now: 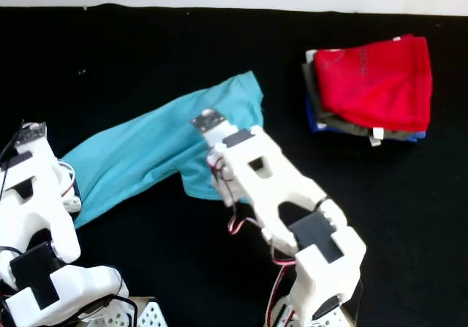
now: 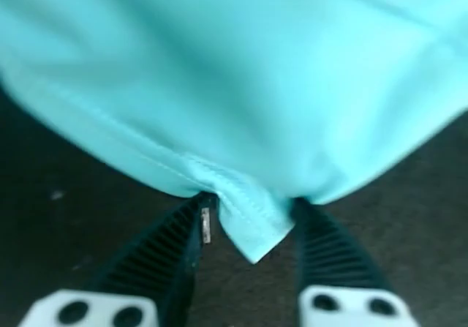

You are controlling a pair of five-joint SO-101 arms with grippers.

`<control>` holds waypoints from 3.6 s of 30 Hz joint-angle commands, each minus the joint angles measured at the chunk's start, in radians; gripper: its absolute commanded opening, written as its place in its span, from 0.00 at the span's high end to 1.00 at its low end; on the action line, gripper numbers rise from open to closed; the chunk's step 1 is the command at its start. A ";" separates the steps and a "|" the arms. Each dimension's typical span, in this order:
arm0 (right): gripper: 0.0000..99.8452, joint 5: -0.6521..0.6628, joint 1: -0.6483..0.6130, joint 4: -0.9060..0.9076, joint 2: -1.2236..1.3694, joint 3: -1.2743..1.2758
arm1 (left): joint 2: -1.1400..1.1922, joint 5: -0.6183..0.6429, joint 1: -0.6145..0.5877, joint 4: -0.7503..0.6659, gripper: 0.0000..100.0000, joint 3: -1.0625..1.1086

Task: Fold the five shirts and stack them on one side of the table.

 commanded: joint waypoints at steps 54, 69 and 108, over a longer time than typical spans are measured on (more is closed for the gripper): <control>0.99 0.413 0.473 0.041 -0.812 -1.099 | -0.522 0.281 0.157 0.626 0.99 -1.107; 0.99 0.411 0.473 -0.082 -0.811 -1.127 | -0.513 0.328 0.162 0.614 0.99 -1.328; 0.99 0.405 0.349 -0.028 -0.355 -0.837 | -0.104 0.321 0.165 0.397 0.99 -0.969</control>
